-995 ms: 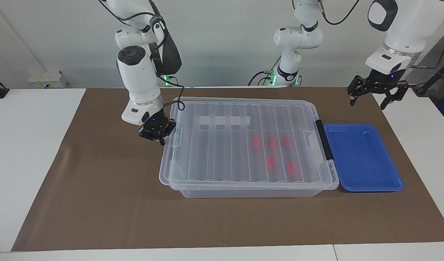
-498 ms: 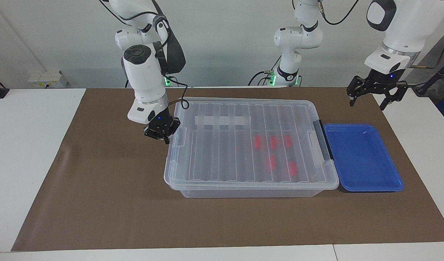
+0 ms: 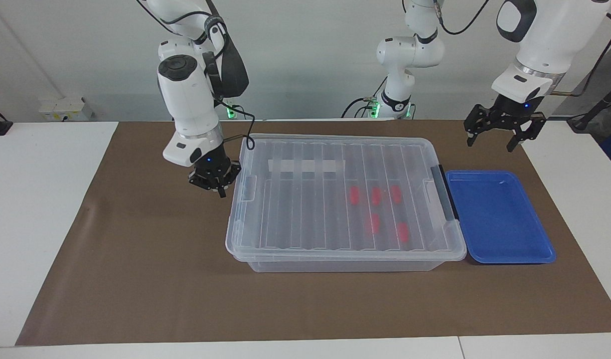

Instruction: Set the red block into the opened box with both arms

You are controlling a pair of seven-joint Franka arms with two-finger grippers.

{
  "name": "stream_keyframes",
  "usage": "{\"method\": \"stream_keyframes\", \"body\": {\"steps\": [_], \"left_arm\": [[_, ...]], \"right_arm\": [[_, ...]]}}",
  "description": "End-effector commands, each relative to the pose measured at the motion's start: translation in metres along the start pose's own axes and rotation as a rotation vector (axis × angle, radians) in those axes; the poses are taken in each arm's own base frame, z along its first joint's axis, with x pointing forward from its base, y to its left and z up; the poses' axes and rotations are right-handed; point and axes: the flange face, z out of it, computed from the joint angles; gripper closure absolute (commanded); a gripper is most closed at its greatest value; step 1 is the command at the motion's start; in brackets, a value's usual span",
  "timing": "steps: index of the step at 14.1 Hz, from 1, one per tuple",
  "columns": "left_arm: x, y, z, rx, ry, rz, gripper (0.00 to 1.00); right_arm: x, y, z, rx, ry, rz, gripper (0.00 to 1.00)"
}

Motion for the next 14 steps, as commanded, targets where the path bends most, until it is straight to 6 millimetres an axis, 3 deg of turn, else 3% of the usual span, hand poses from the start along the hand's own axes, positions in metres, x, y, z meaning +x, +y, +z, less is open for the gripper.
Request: {"method": "stream_keyframes", "body": {"steps": [1, 2, 3, 4, 9, 14], "left_arm": [[-0.012, 0.002, -0.004, -0.030, -0.025, -0.020, 0.00], [-0.013, 0.002, -0.006, -0.029, -0.035, -0.019, 0.00], [-0.014, 0.002, -0.006, -0.029, -0.047, -0.018, 0.00], [-0.015, 0.001, -0.007, -0.027, -0.059, -0.019, 0.00], [-0.017, 0.000, -0.008, -0.026, -0.061, -0.017, 0.00], [-0.016, 0.006, -0.007, -0.022, -0.056, -0.005, 0.00]], "right_arm": [[-0.014, 0.034, -0.025, 0.006, -0.010, 0.087, 1.00], [-0.018, 0.049, -0.032, 0.002, -0.013, 0.117, 0.67], [-0.022, 0.058, -0.036, -0.001, -0.013, 0.143, 0.21], [-0.024, 0.066, -0.044, -0.004, -0.002, 0.175, 0.07], [-0.042, 0.111, -0.070, -0.024, -0.063, 0.278, 0.05], [-0.044, 0.123, -0.112, -0.029, -0.112, 0.304, 0.05]]}}
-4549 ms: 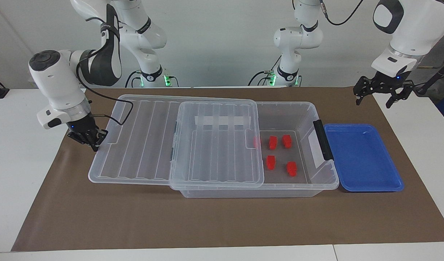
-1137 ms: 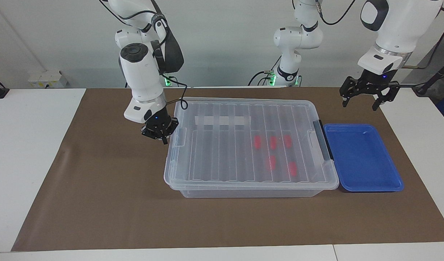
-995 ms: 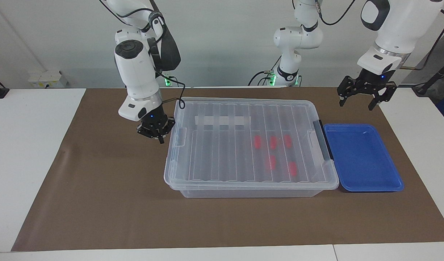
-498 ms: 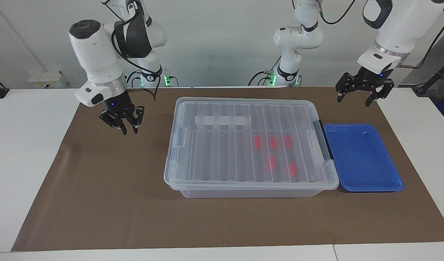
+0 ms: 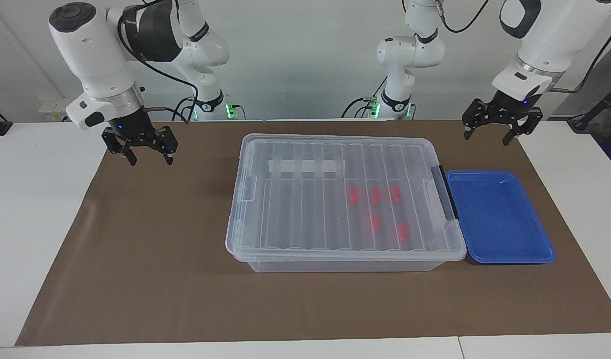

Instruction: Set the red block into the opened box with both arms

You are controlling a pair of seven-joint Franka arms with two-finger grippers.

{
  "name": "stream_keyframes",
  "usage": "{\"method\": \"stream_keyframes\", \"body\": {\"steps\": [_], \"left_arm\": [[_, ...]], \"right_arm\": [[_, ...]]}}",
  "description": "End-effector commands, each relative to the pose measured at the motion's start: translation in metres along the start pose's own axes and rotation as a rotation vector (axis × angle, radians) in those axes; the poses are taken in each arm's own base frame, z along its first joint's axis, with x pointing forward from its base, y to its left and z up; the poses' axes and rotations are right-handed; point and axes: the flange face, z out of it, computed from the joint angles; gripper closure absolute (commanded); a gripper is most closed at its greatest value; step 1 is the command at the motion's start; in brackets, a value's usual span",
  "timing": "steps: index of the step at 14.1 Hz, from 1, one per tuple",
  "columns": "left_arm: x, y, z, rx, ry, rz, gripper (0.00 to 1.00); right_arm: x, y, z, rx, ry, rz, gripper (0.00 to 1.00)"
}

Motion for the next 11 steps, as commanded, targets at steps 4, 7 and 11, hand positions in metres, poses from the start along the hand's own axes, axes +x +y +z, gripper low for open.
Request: {"method": "stream_keyframes", "body": {"steps": [4, 7, 11], "left_arm": [[-0.006, 0.006, -0.004, -0.005, 0.001, 0.004, 0.00], [-0.007, -0.001, -0.004, -0.005, -0.002, -0.008, 0.00], [-0.007, -0.001, -0.004, -0.005, -0.002, -0.008, 0.00]], "right_arm": [[-0.004, 0.011, -0.039, -0.006, -0.052, 0.044, 0.05], [-0.007, 0.012, -0.044, -0.010, -0.074, 0.046, 0.05], [-0.009, 0.014, -0.041, -0.018, -0.081, 0.047, 0.06]]}}
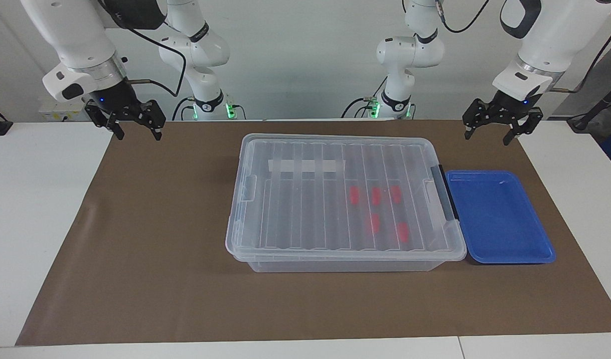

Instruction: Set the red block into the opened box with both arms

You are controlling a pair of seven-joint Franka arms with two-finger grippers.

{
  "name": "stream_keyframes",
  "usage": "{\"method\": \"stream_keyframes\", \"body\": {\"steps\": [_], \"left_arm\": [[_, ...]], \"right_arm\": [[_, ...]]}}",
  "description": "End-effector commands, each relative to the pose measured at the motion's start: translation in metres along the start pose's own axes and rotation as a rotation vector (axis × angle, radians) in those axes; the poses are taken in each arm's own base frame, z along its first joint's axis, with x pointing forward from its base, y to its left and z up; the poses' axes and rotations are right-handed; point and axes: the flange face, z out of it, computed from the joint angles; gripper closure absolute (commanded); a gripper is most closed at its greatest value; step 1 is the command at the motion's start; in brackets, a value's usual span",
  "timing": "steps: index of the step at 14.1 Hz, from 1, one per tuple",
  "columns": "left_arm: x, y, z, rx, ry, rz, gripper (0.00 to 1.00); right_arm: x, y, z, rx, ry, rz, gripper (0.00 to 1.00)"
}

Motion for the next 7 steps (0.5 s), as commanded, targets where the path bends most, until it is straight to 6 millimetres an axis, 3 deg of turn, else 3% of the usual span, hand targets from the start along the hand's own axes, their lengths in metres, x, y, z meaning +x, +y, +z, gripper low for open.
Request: {"method": "stream_keyframes", "body": {"steps": [1, 5, 7], "left_arm": [[-0.0072, 0.0000, -0.0037, -0.005, -0.002, -0.007, 0.00], [-0.0072, 0.0000, -0.0037, -0.005, -0.002, -0.007, 0.00], [-0.0072, 0.0000, -0.0037, -0.005, -0.002, -0.007, 0.00]], "right_arm": [[0.0016, 0.0035, -0.0009, -0.010, -0.007, 0.026, 0.06], [0.0008, 0.0044, 0.0002, -0.018, -0.018, 0.040, 0.05], [0.0008, 0.0053, 0.0004, -0.018, -0.015, 0.043, 0.00]]}}
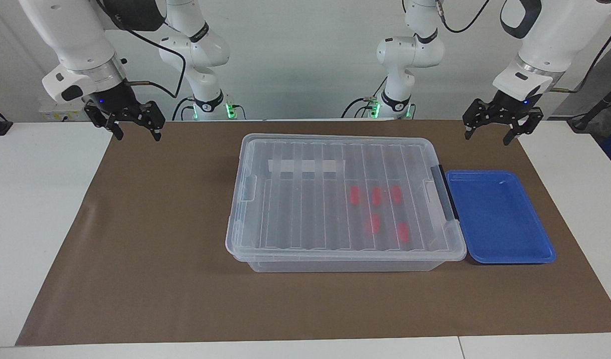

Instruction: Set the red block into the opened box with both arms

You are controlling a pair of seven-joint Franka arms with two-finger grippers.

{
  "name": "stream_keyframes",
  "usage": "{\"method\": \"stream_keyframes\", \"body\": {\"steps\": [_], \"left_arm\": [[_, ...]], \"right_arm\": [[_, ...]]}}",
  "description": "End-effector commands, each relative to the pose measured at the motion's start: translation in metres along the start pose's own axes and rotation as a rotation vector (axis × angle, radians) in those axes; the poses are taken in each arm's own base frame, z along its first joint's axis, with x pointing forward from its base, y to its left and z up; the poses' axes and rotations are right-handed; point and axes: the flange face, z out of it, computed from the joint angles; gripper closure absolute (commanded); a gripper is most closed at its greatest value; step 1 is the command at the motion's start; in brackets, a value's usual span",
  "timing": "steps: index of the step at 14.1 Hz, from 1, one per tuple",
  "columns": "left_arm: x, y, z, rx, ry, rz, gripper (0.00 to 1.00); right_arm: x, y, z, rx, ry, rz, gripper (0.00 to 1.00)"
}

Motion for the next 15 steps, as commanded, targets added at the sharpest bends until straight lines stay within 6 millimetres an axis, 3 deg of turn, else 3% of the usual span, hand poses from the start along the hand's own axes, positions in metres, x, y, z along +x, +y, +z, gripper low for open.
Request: {"method": "stream_keyframes", "body": {"steps": [1, 15], "left_arm": [[-0.0074, -0.0008, -0.0037, -0.005, -0.002, -0.009, 0.00], [-0.0074, -0.0008, -0.0037, -0.005, -0.002, -0.009, 0.00]], "right_arm": [[0.0007, 0.0032, -0.0018, -0.010, -0.003, 0.029, 0.00], [-0.0005, -0.0033, -0.0009, 0.004, -0.009, 0.013, 0.00]]}}
